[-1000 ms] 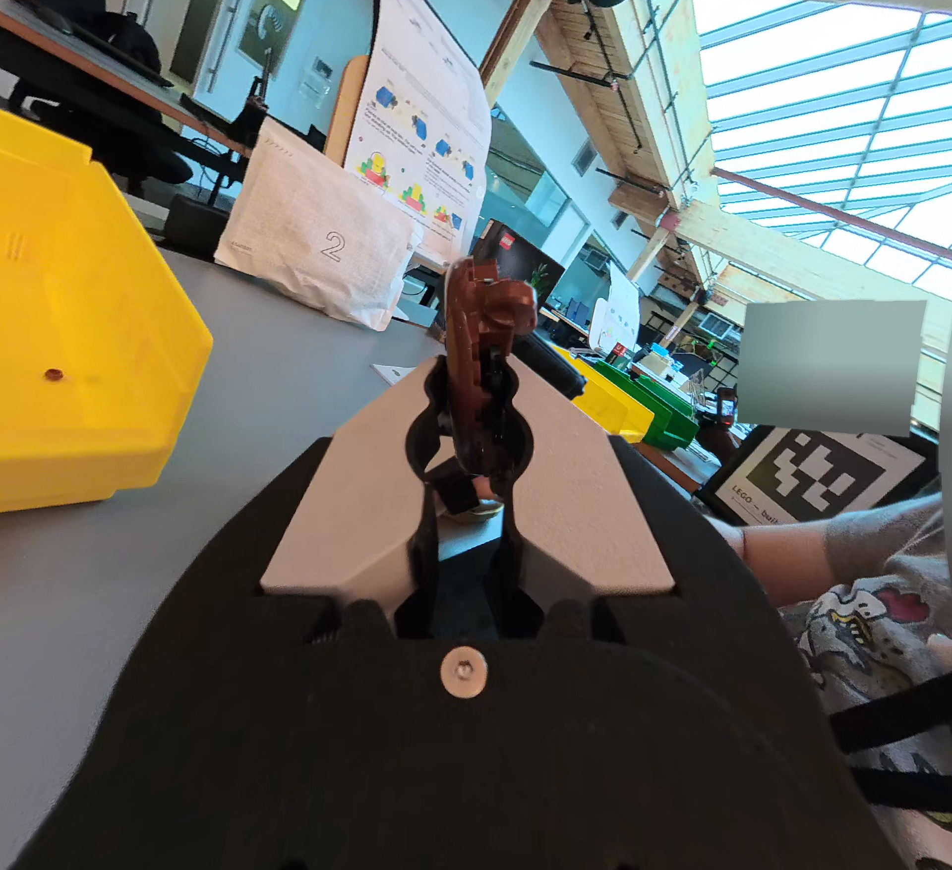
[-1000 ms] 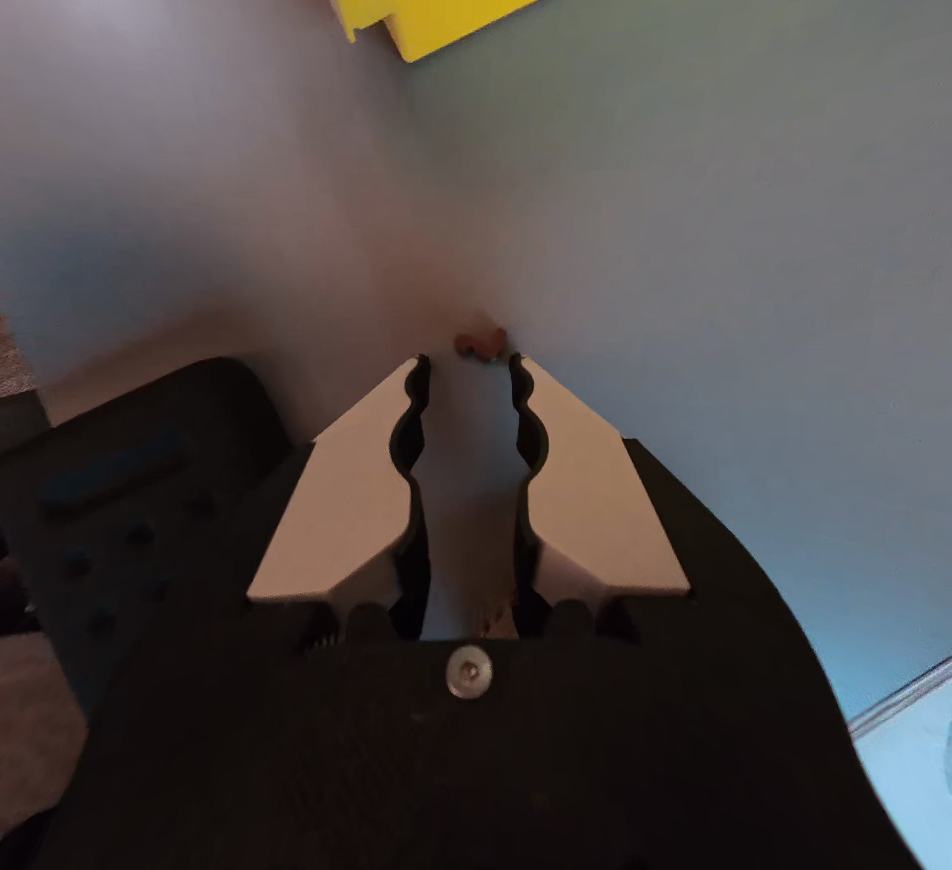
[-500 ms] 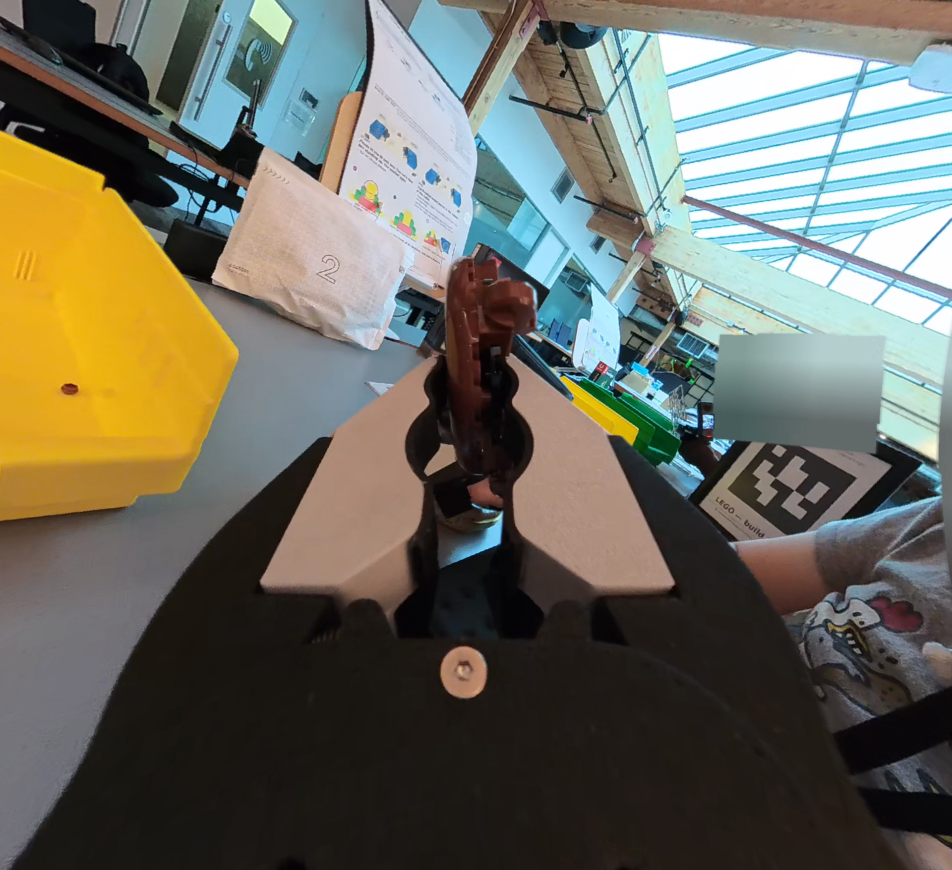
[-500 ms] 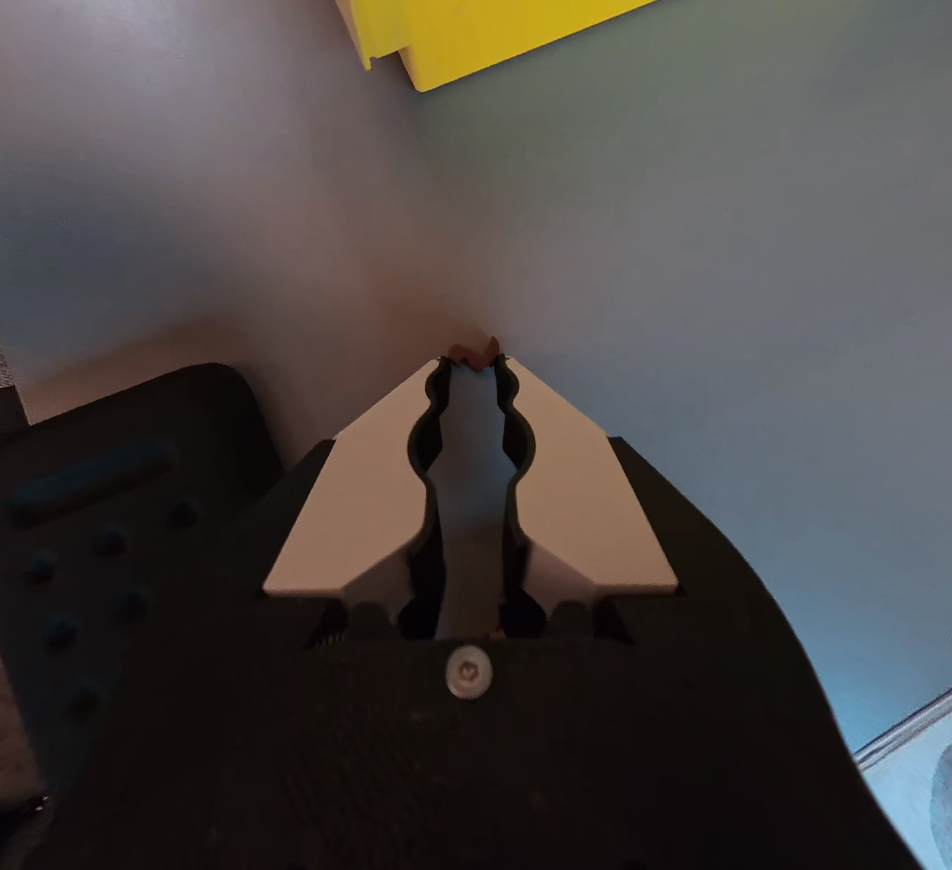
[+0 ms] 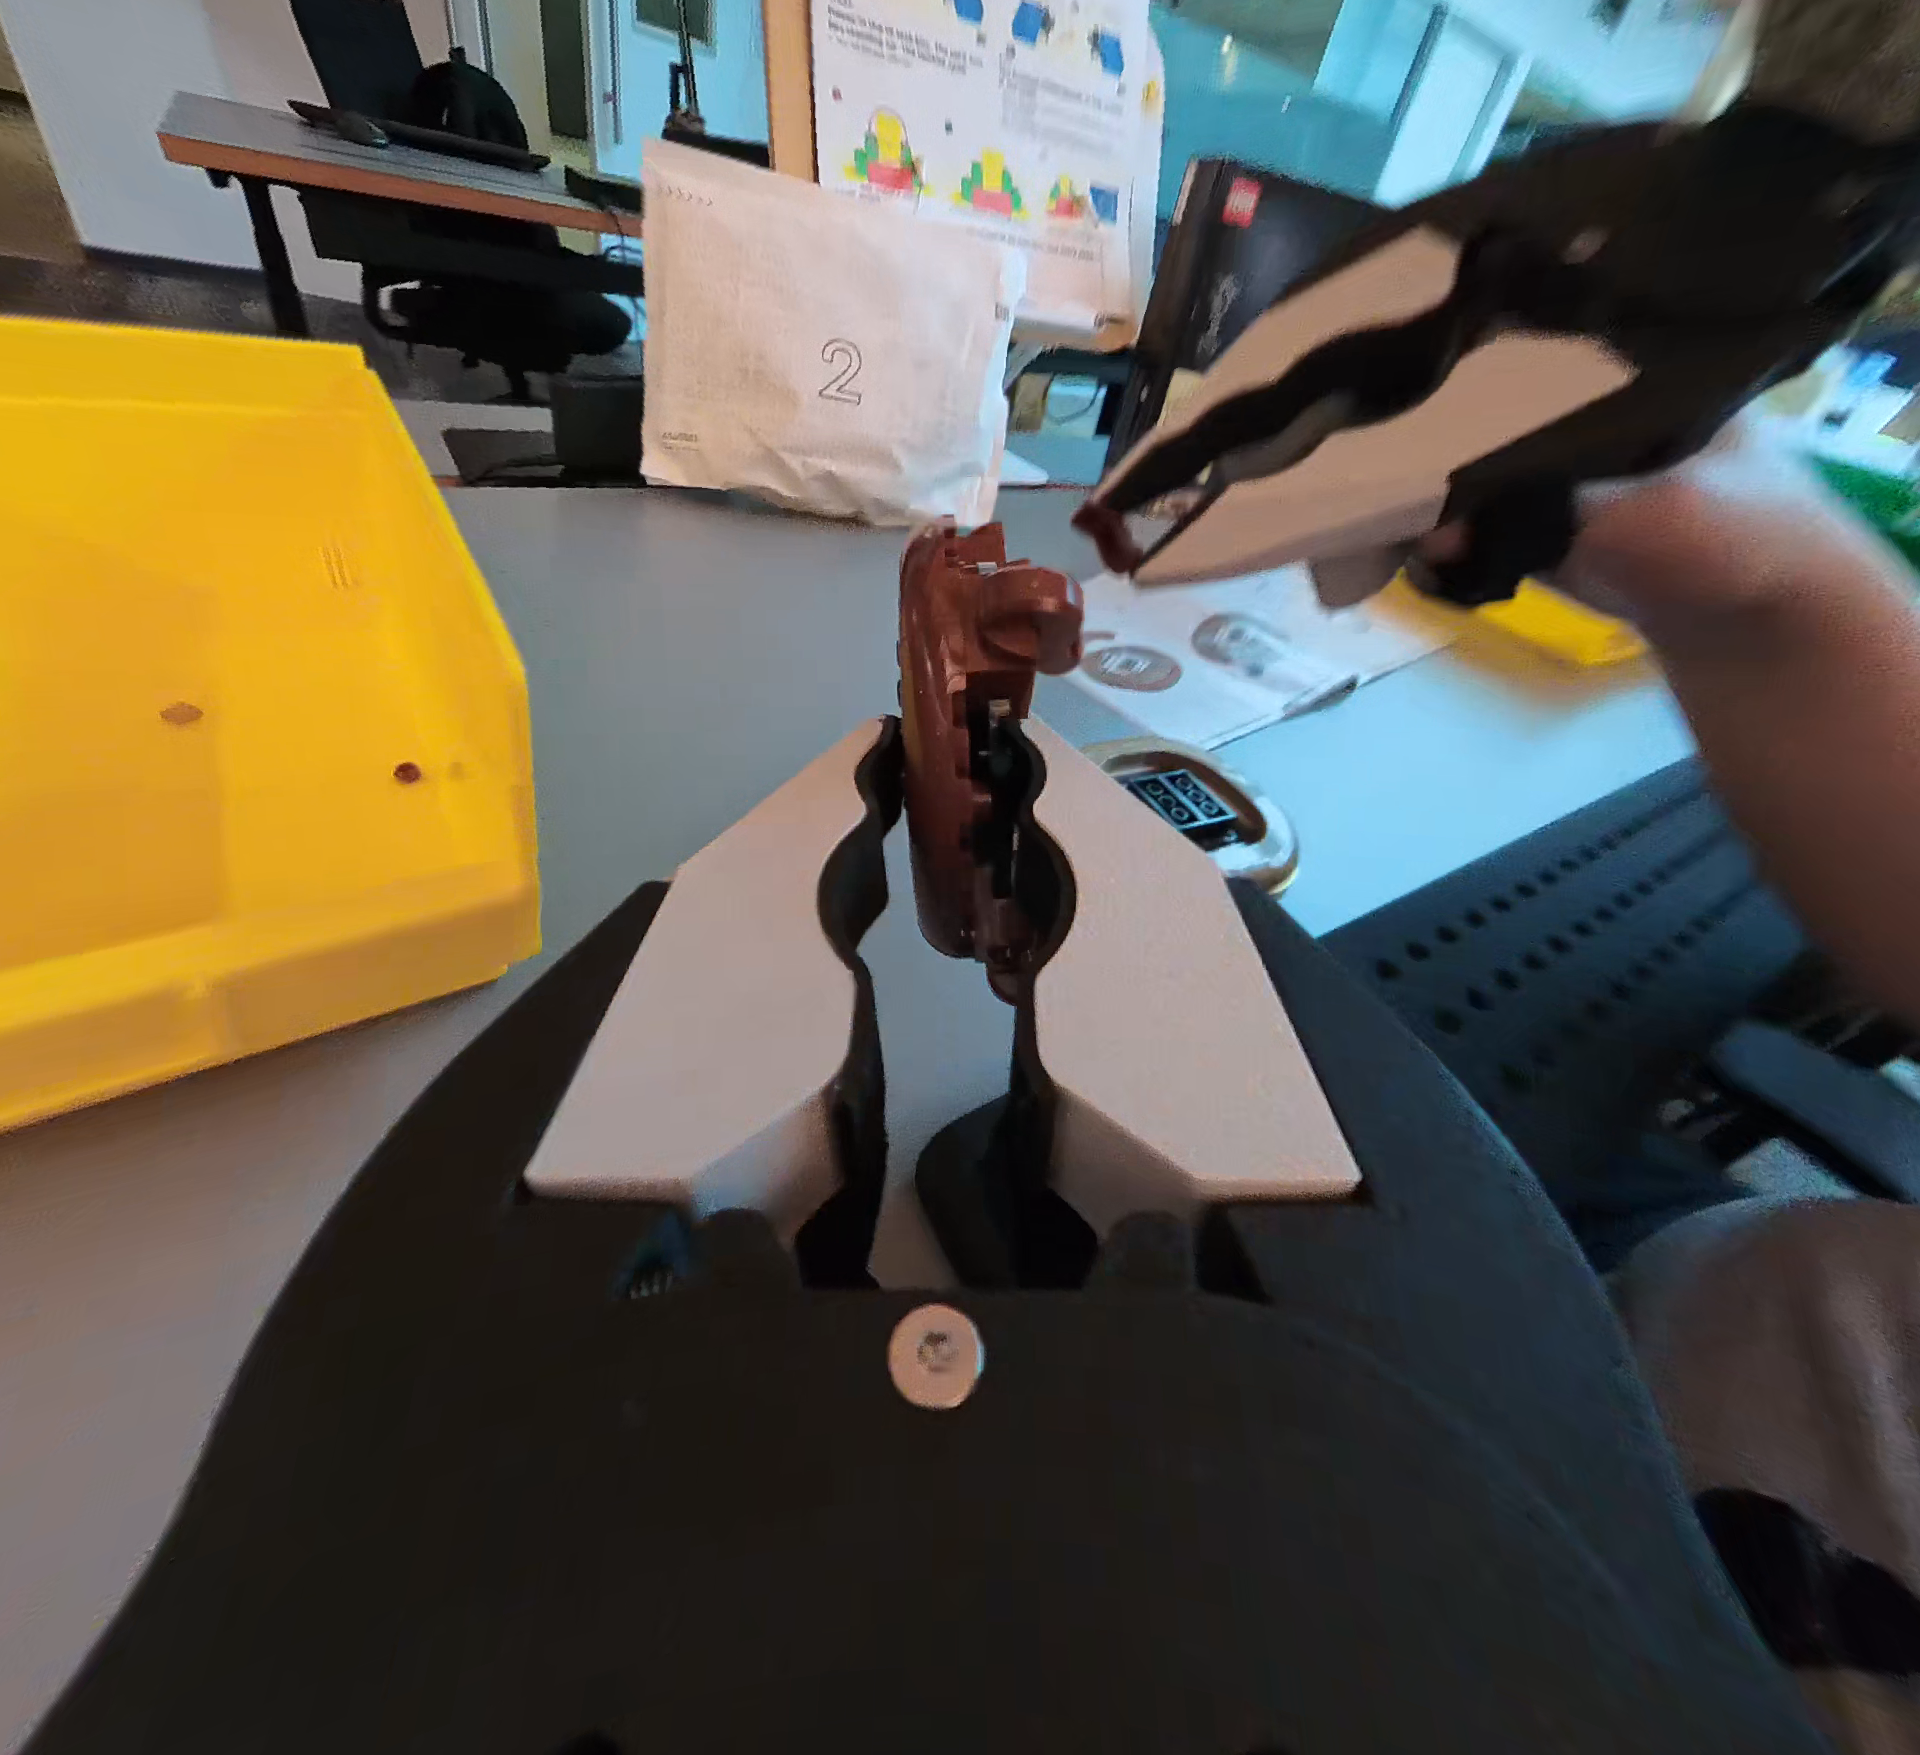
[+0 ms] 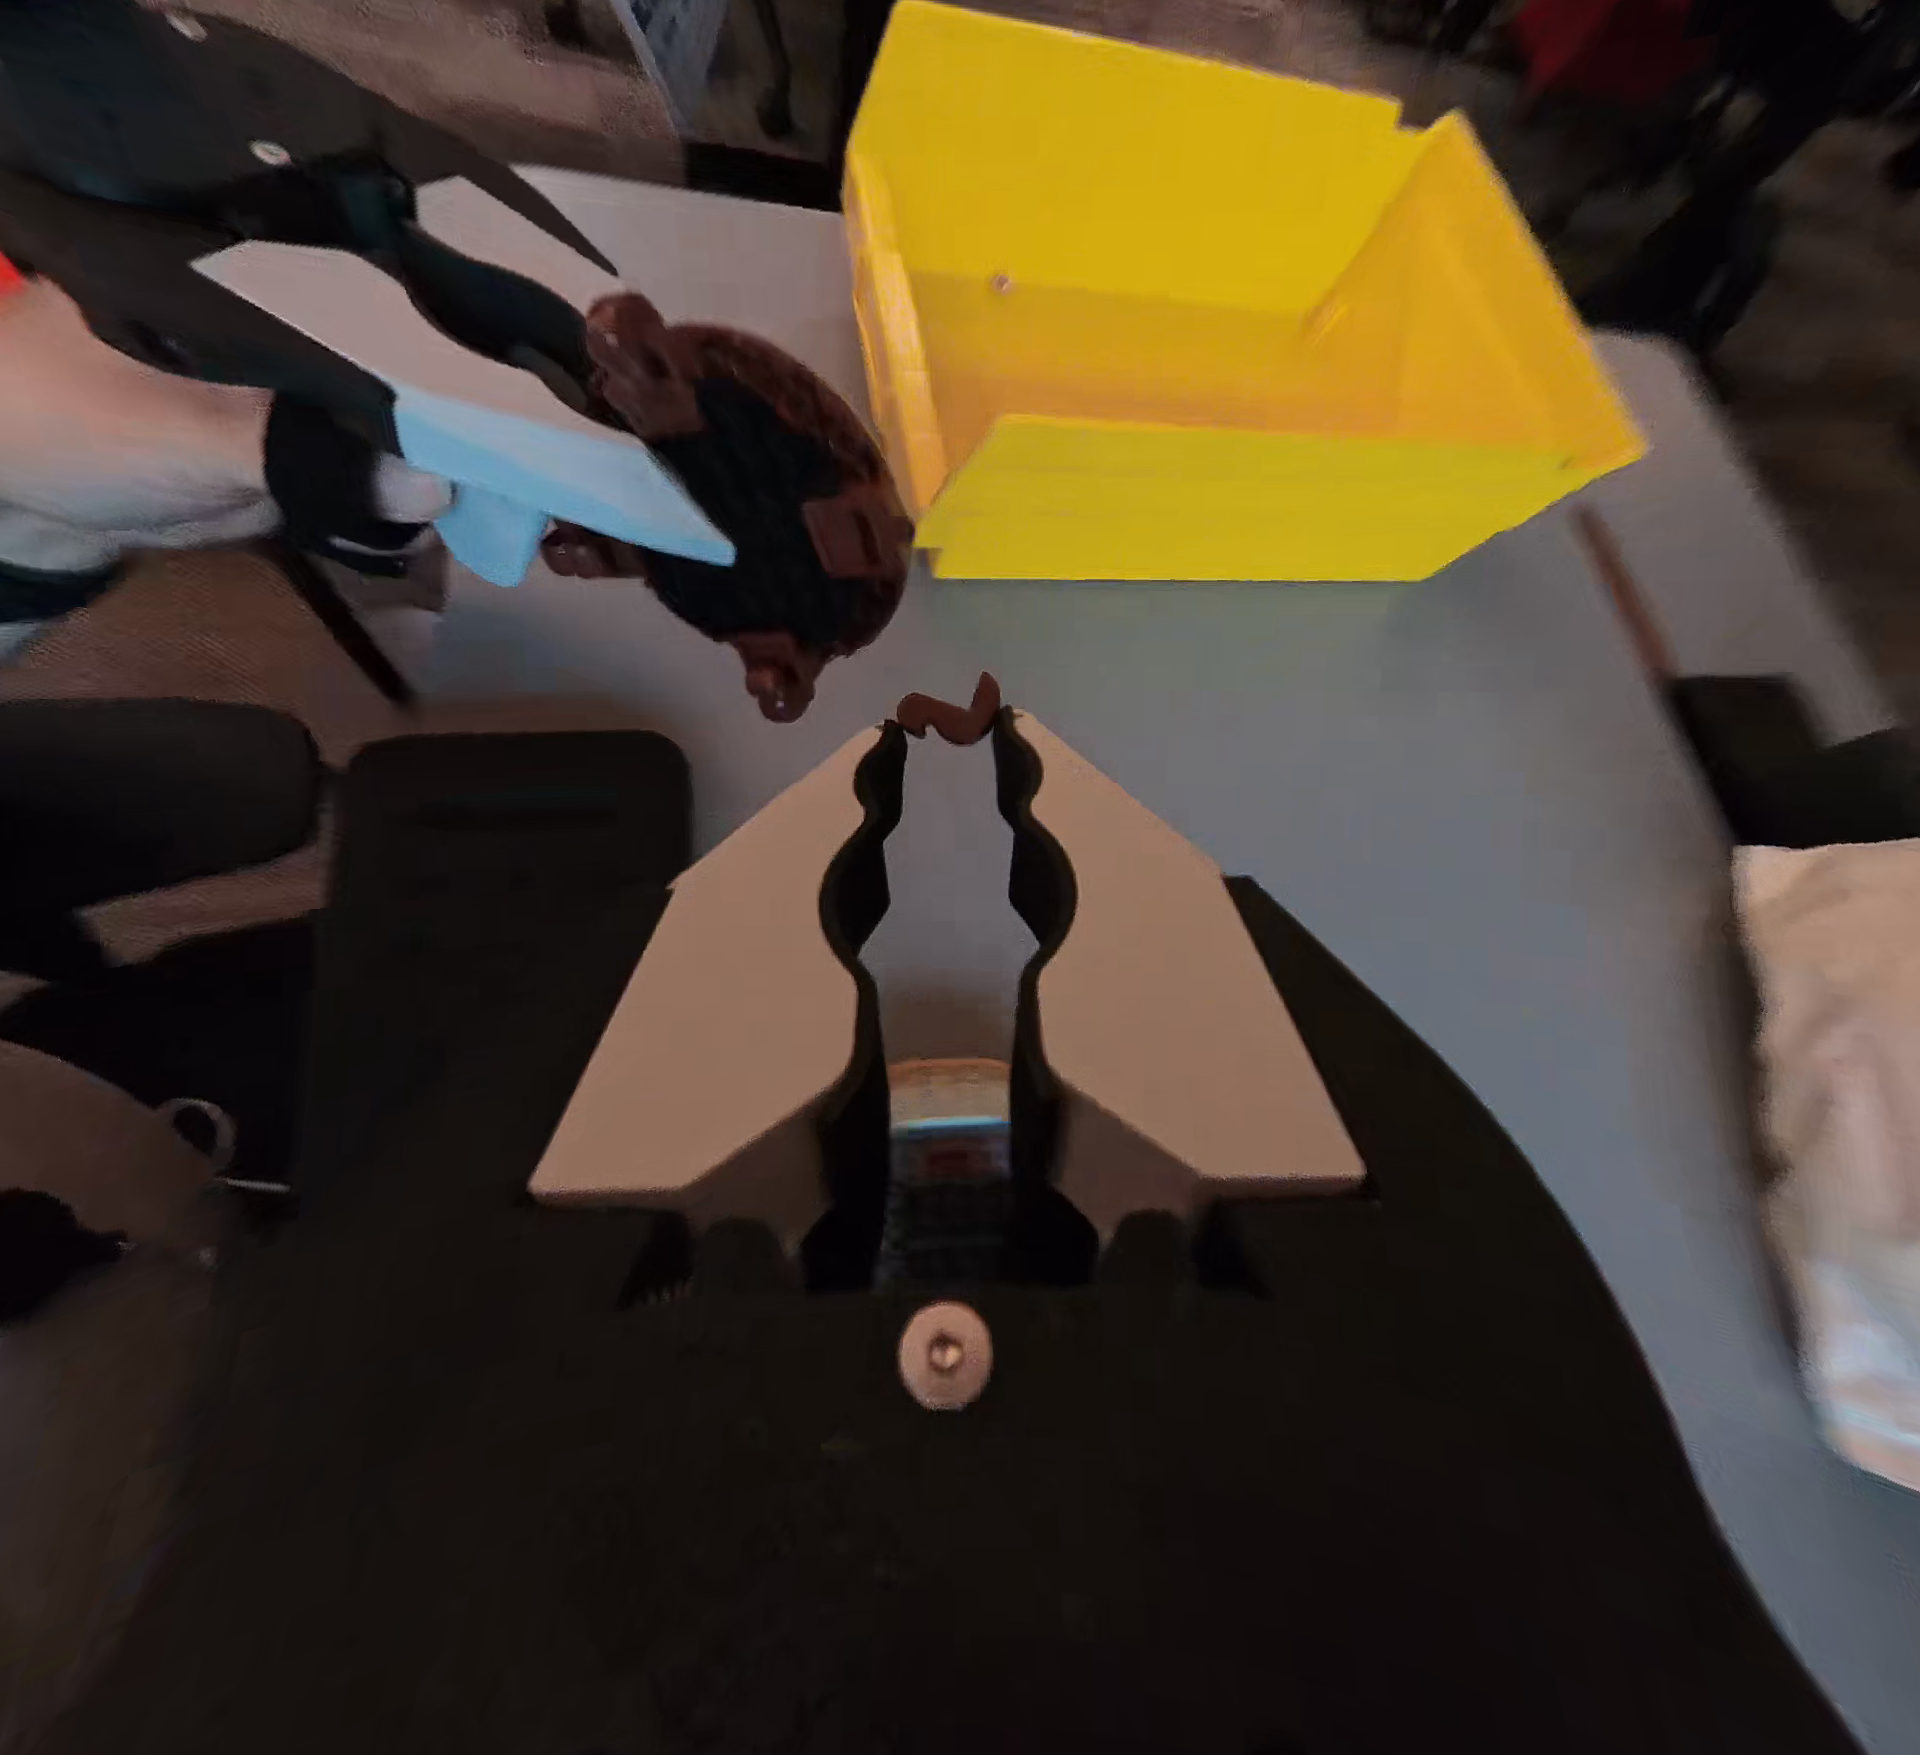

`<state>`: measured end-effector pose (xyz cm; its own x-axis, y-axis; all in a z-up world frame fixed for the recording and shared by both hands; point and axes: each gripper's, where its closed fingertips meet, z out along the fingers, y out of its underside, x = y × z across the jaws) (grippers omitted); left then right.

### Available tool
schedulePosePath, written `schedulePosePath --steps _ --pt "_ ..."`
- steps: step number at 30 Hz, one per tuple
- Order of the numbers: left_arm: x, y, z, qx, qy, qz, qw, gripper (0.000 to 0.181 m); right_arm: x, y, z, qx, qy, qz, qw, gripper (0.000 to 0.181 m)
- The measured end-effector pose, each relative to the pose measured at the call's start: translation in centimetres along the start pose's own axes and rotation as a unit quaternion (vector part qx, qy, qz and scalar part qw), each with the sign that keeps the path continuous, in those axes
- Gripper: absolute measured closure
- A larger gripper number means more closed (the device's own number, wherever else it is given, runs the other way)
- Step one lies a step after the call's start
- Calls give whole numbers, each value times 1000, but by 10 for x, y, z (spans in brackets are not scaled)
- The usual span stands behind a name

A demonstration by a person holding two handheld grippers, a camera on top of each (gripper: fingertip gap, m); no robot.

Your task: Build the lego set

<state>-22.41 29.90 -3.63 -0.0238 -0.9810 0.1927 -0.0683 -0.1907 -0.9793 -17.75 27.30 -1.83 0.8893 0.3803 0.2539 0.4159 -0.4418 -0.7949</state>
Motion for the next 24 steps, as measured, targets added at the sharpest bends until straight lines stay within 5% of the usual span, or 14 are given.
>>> schedulePosePath --steps 8,24 --pt "32 -3 27 -30 -30 121 992 164 6 7 -17 -58 65 -83 993 165" --pt "44 0 34 -49 -79 238 967 164 1 17 -26 -111 53 -99 988 173"
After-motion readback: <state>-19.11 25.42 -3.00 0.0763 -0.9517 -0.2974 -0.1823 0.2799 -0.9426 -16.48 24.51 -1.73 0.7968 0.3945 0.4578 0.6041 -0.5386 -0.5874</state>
